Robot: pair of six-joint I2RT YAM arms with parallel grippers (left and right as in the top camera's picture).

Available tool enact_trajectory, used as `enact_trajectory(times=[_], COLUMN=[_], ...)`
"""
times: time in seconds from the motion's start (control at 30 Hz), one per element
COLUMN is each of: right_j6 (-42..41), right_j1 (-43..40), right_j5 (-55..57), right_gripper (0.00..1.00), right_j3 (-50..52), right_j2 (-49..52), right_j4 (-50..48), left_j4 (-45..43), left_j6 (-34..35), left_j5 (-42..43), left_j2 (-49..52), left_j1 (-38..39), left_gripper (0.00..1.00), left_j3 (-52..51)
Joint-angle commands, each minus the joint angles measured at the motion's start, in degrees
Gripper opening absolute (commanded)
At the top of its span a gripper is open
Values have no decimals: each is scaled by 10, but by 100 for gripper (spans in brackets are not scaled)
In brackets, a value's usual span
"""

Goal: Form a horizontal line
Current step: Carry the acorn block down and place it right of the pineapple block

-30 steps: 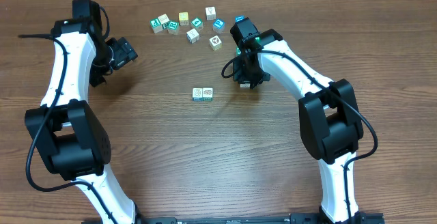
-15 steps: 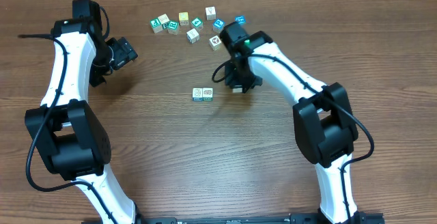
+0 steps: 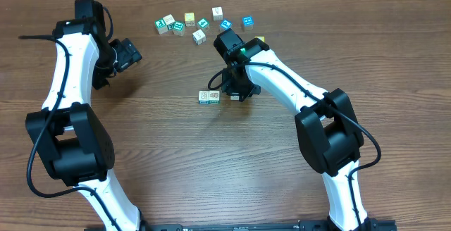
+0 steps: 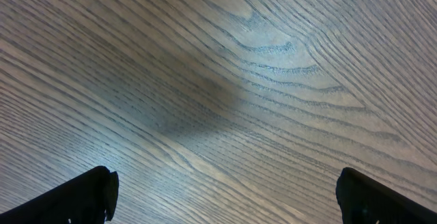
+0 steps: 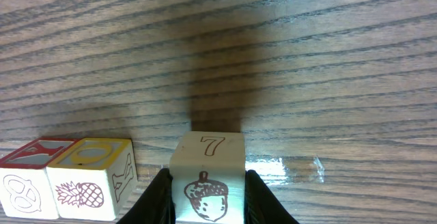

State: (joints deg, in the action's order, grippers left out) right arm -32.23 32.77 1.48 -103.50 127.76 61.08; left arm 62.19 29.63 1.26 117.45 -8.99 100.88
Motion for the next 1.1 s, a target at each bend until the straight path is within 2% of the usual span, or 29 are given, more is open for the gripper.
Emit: enact_trajectory(times=[0.0,0.23,1.07], right_j6=[-13,-12,-12], right_j1=[4,10,10], right_j5=[-5,-7,-21], right_gripper=[22,26,26], right_j3=[-15,-15,9], right_j2=[-25,-25,-25], right_j4=[-5,-5,-23], left_j4=[1,1,1], left_j6=[-5,-5,-5], left_j5=[-3,-3,-3], left_j2=[0,0,0], left_j1=[0,0,0], left_gripper=[100,100,100], left_j3=[12,12,12])
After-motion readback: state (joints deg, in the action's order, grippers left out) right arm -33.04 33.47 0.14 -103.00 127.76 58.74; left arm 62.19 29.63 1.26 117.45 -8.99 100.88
